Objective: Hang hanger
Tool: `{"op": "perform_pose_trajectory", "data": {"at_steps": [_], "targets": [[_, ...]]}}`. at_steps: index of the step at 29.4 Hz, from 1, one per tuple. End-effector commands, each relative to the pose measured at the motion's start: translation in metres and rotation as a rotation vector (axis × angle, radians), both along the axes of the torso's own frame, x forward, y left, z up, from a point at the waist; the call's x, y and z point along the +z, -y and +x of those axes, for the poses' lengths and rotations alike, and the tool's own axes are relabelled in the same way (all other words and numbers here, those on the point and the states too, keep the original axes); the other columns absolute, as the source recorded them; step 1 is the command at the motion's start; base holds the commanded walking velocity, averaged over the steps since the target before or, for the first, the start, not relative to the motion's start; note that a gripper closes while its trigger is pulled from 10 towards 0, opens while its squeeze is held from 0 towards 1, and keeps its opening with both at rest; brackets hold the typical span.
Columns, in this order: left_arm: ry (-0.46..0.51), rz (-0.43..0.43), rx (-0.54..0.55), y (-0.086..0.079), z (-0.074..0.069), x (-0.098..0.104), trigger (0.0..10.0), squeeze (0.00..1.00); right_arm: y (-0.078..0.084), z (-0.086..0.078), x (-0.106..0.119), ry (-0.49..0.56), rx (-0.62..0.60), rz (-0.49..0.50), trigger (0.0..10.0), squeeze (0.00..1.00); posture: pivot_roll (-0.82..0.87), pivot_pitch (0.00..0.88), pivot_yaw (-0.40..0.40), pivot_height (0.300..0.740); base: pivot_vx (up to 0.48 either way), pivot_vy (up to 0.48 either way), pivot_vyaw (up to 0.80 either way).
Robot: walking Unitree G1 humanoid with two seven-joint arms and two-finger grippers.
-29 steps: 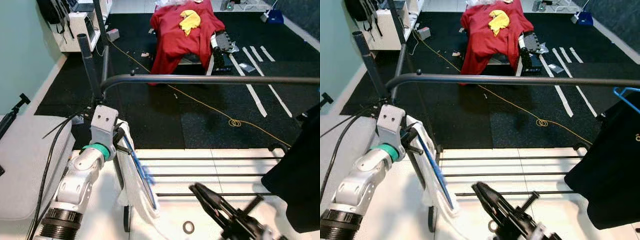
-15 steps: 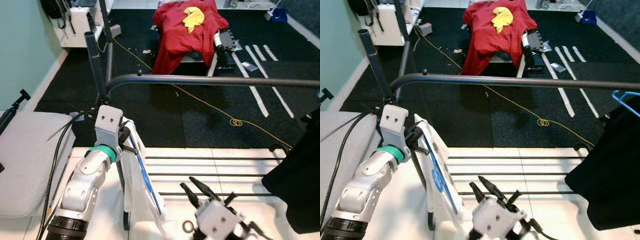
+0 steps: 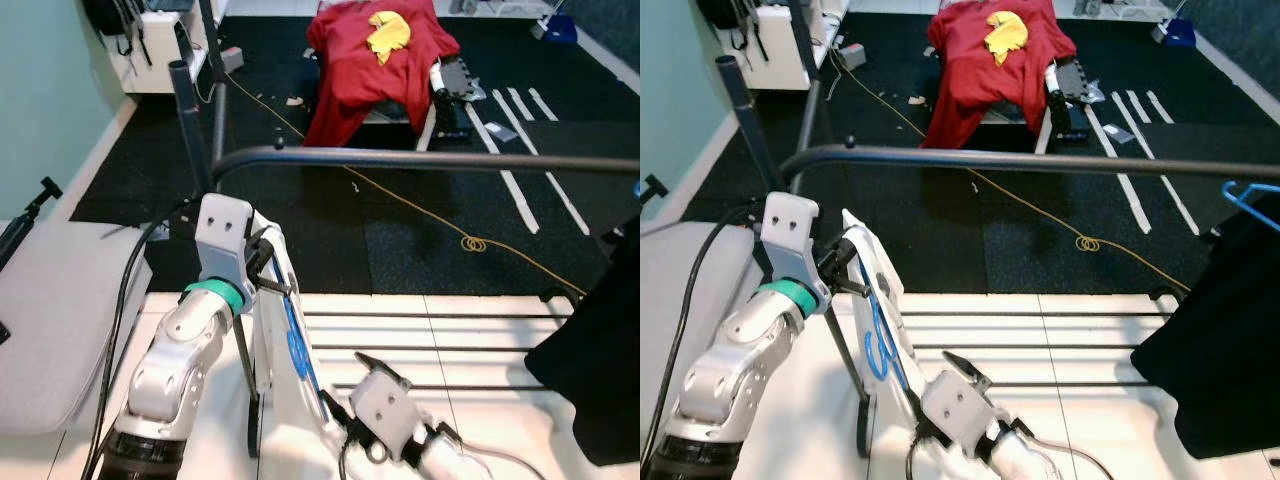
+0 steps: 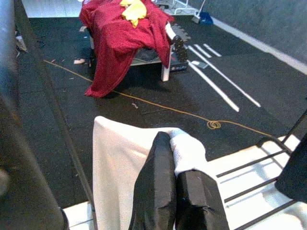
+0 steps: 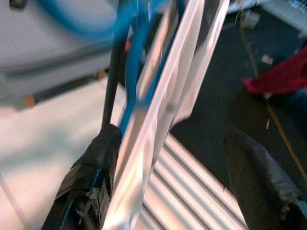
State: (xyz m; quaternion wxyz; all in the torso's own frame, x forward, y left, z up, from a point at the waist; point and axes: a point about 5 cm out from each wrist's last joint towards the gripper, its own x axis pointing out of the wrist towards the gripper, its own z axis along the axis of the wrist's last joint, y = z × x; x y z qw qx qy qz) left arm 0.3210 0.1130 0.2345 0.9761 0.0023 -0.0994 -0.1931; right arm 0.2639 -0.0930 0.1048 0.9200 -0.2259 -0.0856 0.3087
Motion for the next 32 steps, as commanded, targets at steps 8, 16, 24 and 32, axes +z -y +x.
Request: {"op": "perform_pose_trajectory", "data": {"at_steps": [8, 16, 24, 32], "targets": [[0.025, -0.019, -0.011, 0.002, -0.008, 0.01, 10.0, 0.0, -0.016, 0.017, 0.005, 0.031, 0.056, 0.047, 10.0, 0.0, -0.16, 0.172, 0.074, 0.74, 0.0, 0.0, 0.0], [0.013, -0.021, -0.011, 0.003, -0.01, 0.01, 10.0, 0.0, -0.037, 0.02, 0.004, 0.049, 0.112, 0.066, 0.0, 0.0, -0.15, 0.175, 0.073, 0.74, 0.0, 0.0, 0.0], [0.003, -0.023, -0.015, 0.004, -0.01, 0.008, 10.0, 0.0, -0.038, 0.009, 0.006, 0.072, 0.126, 0.084, 0.0, 0.0, -0.16, 0.178, 0.072, 0.74, 0.0, 0.0, 0.0], [-0.003, -0.023, -0.021, 0.005, -0.01, 0.007, 10.0, 0.0, -0.027, -0.003, 0.014, 0.109, 0.08, 0.107, 0.0, 0.0, -0.17, 0.181, 0.072, 0.74, 0.0, 0.0, 0.0]]}}
